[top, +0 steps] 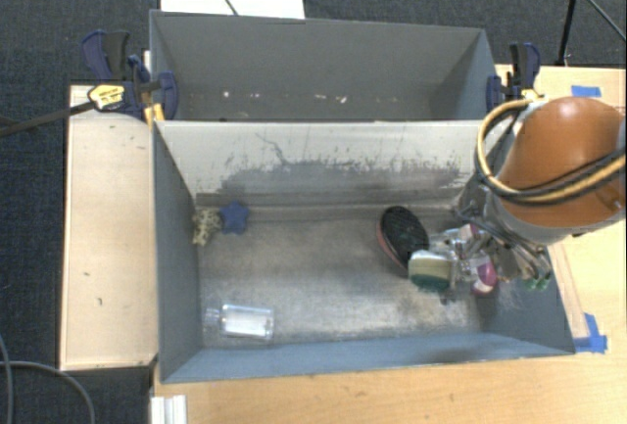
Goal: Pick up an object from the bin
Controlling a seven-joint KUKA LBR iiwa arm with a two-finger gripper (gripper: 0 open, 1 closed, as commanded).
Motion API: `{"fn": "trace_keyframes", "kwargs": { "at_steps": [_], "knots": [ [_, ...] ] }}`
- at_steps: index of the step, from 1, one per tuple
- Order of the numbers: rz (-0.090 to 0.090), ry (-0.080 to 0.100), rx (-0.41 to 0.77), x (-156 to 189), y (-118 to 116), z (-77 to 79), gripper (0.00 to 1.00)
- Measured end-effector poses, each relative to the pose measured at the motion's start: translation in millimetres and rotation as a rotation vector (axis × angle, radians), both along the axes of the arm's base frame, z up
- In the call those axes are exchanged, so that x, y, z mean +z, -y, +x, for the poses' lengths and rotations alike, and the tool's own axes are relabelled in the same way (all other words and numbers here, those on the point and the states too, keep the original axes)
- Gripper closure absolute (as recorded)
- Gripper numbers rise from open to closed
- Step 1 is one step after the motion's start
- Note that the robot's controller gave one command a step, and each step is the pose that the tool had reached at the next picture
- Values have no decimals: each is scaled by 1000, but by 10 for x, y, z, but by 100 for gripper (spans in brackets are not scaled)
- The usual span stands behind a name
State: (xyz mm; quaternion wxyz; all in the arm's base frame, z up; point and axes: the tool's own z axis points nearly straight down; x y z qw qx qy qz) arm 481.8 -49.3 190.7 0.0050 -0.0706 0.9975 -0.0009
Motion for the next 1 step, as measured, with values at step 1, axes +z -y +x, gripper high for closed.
{"fn": "trace_keyframes", "kwargs": {
  "at_steps": [1],
  "knots": [
    [0,3,-48,1402,83,86,100]
  ]
}}
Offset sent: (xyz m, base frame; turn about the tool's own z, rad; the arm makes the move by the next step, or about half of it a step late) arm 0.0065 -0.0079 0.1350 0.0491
